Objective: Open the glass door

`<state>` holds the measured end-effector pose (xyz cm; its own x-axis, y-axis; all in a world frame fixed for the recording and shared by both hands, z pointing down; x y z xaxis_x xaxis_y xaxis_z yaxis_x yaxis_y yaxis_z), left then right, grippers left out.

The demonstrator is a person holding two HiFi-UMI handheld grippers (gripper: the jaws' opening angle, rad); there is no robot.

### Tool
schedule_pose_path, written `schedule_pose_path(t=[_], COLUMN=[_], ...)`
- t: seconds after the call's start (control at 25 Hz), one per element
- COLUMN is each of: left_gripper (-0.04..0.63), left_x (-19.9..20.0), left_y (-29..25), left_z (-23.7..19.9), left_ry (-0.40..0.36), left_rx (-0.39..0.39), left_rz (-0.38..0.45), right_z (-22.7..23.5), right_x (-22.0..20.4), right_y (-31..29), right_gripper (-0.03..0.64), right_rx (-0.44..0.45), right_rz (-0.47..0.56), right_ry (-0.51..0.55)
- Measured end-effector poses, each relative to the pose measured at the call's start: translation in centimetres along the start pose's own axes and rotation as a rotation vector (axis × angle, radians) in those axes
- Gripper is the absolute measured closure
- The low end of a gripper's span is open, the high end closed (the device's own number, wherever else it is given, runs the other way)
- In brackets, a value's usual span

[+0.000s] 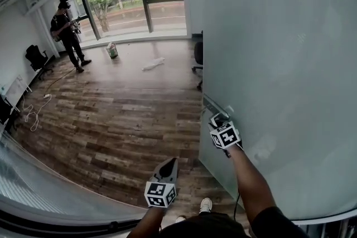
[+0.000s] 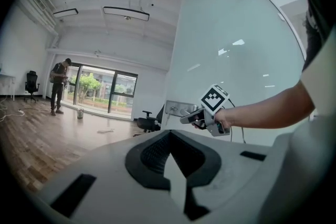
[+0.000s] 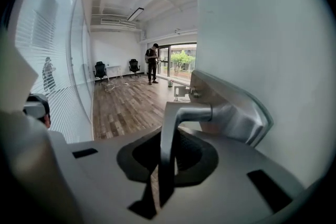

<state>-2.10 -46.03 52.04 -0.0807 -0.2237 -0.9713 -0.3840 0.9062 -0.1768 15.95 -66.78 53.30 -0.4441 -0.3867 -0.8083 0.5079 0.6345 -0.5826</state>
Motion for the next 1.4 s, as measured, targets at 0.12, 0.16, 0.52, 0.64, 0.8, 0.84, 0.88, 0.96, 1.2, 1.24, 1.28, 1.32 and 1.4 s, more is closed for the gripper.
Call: schedule_pose_path(t=[0.12, 0.16, 0.52, 0.64, 0.8, 0.84, 0.88, 0.96, 1.2, 1.24, 1.28, 1.32, 1.4], left_gripper=[0.594, 0.594, 0.594, 0.594, 0.594, 0.594, 0.594, 0.594, 0.594, 0.594, 0.594, 0.594, 0.594], left_x=[0.3, 0.5, 1.5, 1.7, 1.0, 0.8, 0.8, 0.8, 0.0, -0.2, -0.2, -0.1, 0.0], left_y=[-2.4, -3.0, -6.2, -6.9, -7.6, -7.7, -7.8, -7.8, -8.2, -8.3, -8.5, -8.7, -9.1], left_z=[0.2, 0.1, -0.7, -1.2, -1.5, -1.5, -1.5, -1.6, -1.7, -1.6, -1.5, -1.3, -1.1], left_ry=[0.006, 0.013, -0.002, -0.011, -0.018, -0.019, -0.022, -0.029, -0.026, -0.025, -0.025, -0.026, -0.025], left_rx=[0.003, 0.008, 0.05, 0.069, 0.09, 0.092, 0.094, 0.097, 0.116, 0.117, 0.116, 0.114, 0.112], left_rz=[0.011, 0.016, -0.001, -0.007, -0.028, -0.032, -0.034, -0.034, -0.051, -0.055, -0.058, -0.059, -0.057], right_z=[3.8, 5.1, 14.3, 17.4, 20.8, 21.5, 22.2, 23.3, 26.3, 26.6, 27.0, 27.3, 27.9], right_x=[-0.1, -0.1, -0.5, -0.9, -1.6, -1.7, -1.8, -2.0, -2.8, -2.8, -2.8, -2.7, -2.7], right_y=[-0.7, -0.8, -0.8, -0.7, -0.9, -0.8, -0.8, -0.7, -0.3, -0.2, -0.1, 0.0, 0.1], right_gripper=[0.572, 0.572, 0.572, 0.572, 0.572, 0.572, 0.572, 0.572, 0.572, 0.572, 0.572, 0.572, 0.572], right_rx=[-0.024, -0.034, -0.157, -0.204, -0.239, -0.25, -0.261, -0.276, -0.301, -0.302, -0.303, -0.305, -0.302], right_rz=[-0.002, -0.003, -0.026, -0.034, -0.038, -0.042, -0.043, -0.045, -0.07, -0.073, -0.077, -0.085, -0.106], right_ry=[-0.035, -0.045, -0.107, -0.12, -0.14, -0.144, -0.148, -0.159, -0.194, -0.199, -0.202, -0.204, -0.21])
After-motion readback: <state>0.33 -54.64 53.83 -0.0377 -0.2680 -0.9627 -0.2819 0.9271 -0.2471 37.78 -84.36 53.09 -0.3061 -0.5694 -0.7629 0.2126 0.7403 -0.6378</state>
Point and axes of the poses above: the fingertips, and each gripper's own axes: y backward along the fingers, z to its right, x out of its top, the point moved 6 cm from there along y, backward along the fingers
